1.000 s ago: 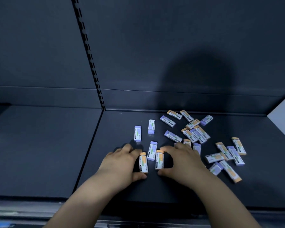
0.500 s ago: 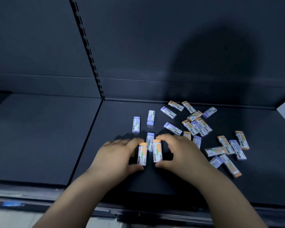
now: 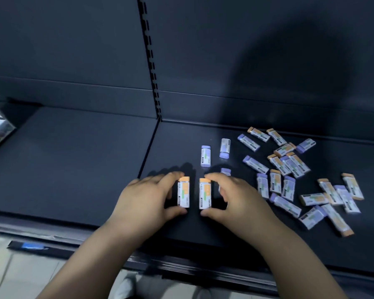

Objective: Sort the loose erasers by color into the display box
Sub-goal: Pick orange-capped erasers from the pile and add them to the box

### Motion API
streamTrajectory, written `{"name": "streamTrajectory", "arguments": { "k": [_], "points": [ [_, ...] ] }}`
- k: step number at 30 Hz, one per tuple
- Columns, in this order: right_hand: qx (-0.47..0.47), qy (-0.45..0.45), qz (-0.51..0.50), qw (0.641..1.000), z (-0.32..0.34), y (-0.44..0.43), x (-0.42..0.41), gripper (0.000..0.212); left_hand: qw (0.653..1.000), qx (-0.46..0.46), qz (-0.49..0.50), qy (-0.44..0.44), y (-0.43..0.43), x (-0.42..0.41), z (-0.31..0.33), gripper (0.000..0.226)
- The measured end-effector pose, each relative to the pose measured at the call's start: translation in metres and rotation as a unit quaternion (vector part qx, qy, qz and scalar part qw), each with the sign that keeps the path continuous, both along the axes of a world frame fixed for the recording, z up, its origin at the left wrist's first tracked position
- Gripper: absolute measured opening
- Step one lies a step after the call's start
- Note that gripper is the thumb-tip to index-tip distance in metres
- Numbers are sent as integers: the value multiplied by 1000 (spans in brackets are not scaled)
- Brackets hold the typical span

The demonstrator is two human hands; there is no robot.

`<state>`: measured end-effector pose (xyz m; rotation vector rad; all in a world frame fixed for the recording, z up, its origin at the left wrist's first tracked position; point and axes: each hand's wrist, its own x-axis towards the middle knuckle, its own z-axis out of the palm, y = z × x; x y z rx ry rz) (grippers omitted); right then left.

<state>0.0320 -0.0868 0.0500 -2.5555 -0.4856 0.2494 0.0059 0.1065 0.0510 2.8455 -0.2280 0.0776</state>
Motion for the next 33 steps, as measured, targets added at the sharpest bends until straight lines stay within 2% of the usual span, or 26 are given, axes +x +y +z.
{"name": "streamTrajectory", "arguments": {
  "k": [3,6,11,14,25,30,33],
  "points": [
    [-4,-12,-6,1000,5,35,-3,67,999,-9,-8,-35,42,0,1,72],
    [11,-18,-27,999,10,82,-7,67,997,42,-30,-64,97,3,-6,72],
    [28,-37,-56,997,12,181,-12,68,990,77,-75,-87,193,9,-3,74],
    [36,-46,-76,995,18,227,-15,69,991,67,-90,-70,237,8,6,73],
    [29,-34,-36,998,28,293,-19,69,992,52,-69,-93,286,8,12,74],
    [29,-26,-29,999,35,305,-13,70,991,85,-61,-77,305,11,18,75],
    [25,-26,-25,999,37,328,-7,70,994,72,-48,-61,326,8,25,72]
  ]
}}
